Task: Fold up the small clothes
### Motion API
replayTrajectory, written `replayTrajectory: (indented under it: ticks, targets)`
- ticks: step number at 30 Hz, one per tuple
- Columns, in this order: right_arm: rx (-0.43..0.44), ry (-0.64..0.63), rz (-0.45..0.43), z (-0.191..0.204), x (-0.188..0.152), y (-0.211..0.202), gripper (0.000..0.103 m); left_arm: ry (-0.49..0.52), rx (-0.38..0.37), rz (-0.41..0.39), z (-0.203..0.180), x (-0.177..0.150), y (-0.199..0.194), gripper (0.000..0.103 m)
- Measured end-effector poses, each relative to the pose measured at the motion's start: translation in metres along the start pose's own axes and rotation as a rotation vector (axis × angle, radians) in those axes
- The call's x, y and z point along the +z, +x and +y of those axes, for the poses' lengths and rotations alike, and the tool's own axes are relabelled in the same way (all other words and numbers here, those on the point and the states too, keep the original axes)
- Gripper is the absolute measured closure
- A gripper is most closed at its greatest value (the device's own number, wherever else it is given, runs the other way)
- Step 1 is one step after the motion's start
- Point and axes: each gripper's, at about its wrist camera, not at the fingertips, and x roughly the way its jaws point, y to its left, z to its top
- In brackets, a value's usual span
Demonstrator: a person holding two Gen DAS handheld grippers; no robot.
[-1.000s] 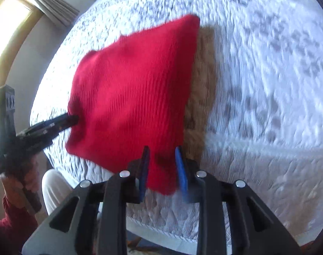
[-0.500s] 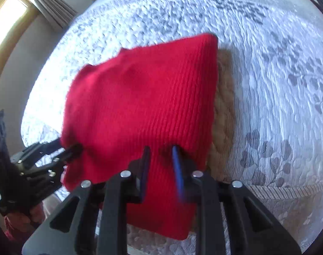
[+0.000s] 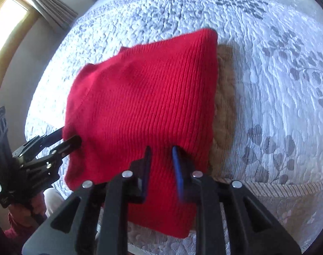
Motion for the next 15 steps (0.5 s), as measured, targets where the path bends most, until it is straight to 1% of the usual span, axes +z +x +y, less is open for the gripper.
replayTrajectory:
  ticks: [2, 5, 8, 11, 15]
  targets:
    - [-0.006, -0.010, -0.013, 0.001, 0.001, -0.005, 0.076, -0.003, 0.003, -0.012, 0.003, 0.008, -0.001, 0.043]
    - [-0.006, -0.014, -0.032, 0.001, 0.004, -0.010, 0.074, 0.002, 0.027, -0.033, 0.007, 0.022, -0.001, 0.043]
    - [-0.007, -0.015, -0.047, 0.000, 0.008, -0.014, 0.073, 0.010, 0.043, -0.057, 0.009, 0.034, -0.003, 0.043]
    - [-0.007, -0.010, -0.057, -0.003, 0.015, -0.015, 0.071, 0.020, 0.039, -0.072, 0.009, 0.041, -0.004, 0.042]
    - [-0.019, -0.010, -0.068, -0.006, 0.024, -0.015, 0.068, 0.022, 0.039, -0.071, 0.008, 0.047, 0.002, 0.040]
